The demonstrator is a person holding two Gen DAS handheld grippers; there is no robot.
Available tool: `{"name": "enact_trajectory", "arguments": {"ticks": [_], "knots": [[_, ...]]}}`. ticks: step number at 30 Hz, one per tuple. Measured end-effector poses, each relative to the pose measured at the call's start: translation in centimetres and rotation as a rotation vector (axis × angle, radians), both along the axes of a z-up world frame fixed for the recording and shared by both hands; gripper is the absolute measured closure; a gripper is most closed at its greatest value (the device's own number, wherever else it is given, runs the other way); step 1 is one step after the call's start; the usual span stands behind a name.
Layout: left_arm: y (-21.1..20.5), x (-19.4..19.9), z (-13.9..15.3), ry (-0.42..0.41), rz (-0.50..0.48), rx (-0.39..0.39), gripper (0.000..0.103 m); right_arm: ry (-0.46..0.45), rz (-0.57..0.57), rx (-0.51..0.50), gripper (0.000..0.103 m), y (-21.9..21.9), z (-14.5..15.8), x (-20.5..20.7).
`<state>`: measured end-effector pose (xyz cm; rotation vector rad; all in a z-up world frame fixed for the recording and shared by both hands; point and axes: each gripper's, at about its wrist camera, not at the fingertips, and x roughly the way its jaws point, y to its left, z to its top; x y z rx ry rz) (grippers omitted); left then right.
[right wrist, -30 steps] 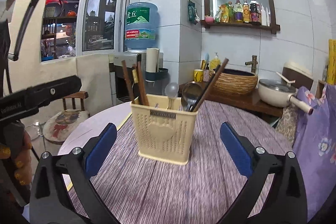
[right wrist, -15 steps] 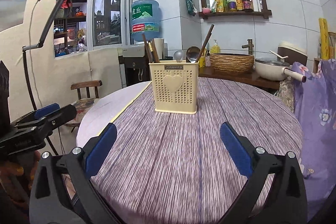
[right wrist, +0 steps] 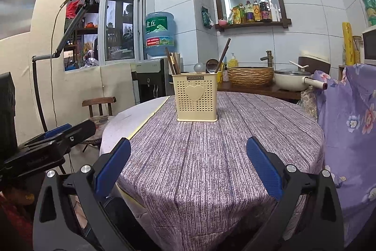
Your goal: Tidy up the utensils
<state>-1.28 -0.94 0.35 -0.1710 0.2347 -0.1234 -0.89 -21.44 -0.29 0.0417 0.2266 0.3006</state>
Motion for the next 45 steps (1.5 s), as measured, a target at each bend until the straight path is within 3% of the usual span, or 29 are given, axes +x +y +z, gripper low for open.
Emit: {"name": "enact_trajectory", "arguments": {"ticks": [45], "knots": [[-0.58,-0.46,-0.55,0.0,-0.012,0.014,0.005,0.021,0.013,-0.01,0.006,0.14,-0.22,0.26]]}}
